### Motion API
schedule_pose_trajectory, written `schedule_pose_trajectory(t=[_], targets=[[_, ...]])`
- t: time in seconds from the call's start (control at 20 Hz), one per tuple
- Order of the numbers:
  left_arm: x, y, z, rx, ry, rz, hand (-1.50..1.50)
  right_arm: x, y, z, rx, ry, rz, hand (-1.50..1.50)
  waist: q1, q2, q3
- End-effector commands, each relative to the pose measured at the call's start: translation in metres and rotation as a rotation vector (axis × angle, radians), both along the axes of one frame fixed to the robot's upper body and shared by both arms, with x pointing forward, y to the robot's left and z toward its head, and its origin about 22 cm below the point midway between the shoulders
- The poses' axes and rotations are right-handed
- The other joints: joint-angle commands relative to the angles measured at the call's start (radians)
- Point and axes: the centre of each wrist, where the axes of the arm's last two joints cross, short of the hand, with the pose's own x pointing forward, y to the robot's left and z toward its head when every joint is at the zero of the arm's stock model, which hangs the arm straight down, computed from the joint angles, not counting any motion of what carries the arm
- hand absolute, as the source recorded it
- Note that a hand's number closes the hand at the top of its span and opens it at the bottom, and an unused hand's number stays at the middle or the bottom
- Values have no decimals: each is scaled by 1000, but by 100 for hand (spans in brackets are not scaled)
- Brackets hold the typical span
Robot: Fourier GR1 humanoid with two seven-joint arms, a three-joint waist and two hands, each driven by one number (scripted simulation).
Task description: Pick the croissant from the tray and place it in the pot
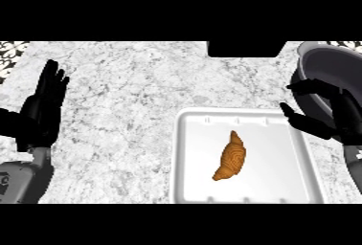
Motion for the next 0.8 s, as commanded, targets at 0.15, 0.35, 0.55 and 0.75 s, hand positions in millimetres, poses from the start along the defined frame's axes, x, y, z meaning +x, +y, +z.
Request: schedule_pose_trajectory(t=[0.15,0.35,0.55,0.75], targets=[[-16,9,-1,-23,60,-36,0,-38,10,-51,-34,-178,-17,-150,-9,-4,6],[-20,0,7,-40,66,-27,0,-50,16,0,-111,-163,65,-150,-11,-5,5],[-20,5,0,-18,60,-26,0,-47,37,20,-205,39,99,-150,-5,-5,4],[-9,6,2,-26,61,-27,0,-44,53,42,-371,260,163,-150,5,-3,1]])
